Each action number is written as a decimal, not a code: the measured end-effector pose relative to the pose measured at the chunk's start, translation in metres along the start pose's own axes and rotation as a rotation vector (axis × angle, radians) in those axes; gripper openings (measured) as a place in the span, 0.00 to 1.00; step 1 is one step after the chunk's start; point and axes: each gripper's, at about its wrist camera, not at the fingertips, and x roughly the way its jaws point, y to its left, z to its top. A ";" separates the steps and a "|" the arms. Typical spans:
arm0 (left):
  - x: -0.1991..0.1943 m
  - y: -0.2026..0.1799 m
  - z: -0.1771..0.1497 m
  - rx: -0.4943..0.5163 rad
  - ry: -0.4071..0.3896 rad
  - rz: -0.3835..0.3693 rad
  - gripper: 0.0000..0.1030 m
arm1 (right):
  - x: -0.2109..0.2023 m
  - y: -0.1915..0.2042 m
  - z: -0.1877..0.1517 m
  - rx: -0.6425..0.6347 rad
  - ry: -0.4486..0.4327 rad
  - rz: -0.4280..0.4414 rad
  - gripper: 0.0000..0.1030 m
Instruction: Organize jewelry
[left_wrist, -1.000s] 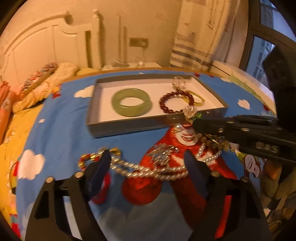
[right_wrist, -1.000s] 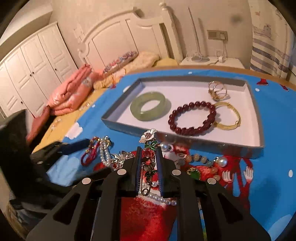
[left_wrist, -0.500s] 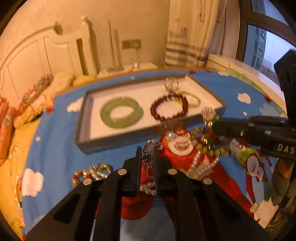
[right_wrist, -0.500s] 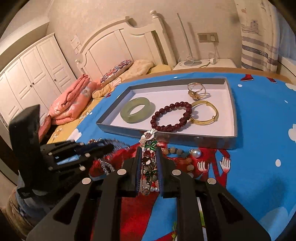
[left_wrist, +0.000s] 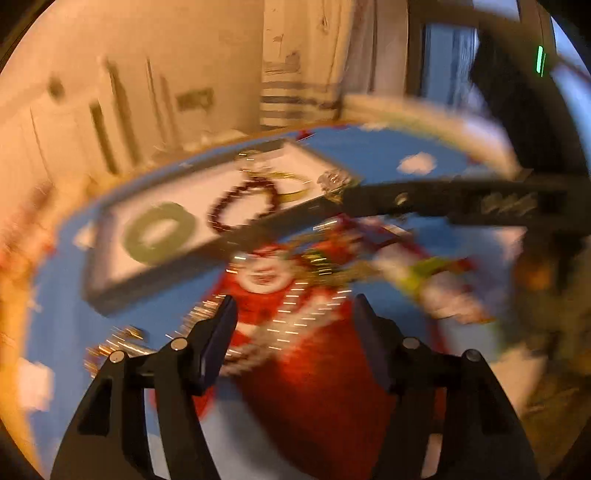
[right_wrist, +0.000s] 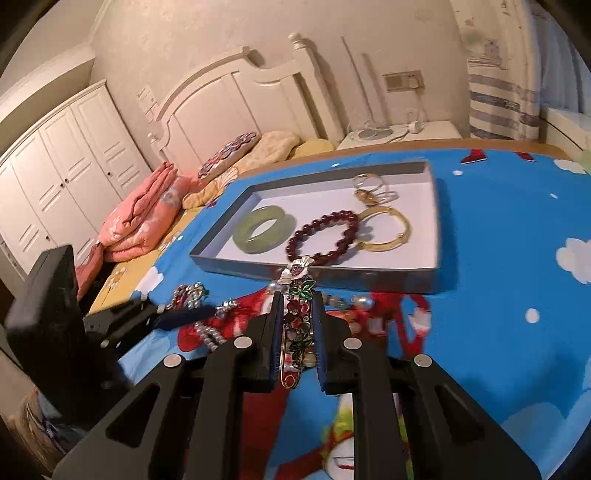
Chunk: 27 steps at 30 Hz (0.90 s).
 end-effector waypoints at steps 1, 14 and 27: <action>-0.004 0.008 0.001 -0.051 -0.015 -0.032 0.62 | -0.001 -0.004 0.000 0.010 -0.001 -0.001 0.15; 0.013 0.066 -0.001 -0.192 0.079 0.039 0.61 | 0.003 -0.006 -0.003 0.025 0.018 0.023 0.15; 0.008 0.077 0.005 -0.254 0.027 0.024 0.17 | 0.008 -0.002 -0.003 0.009 0.026 0.031 0.15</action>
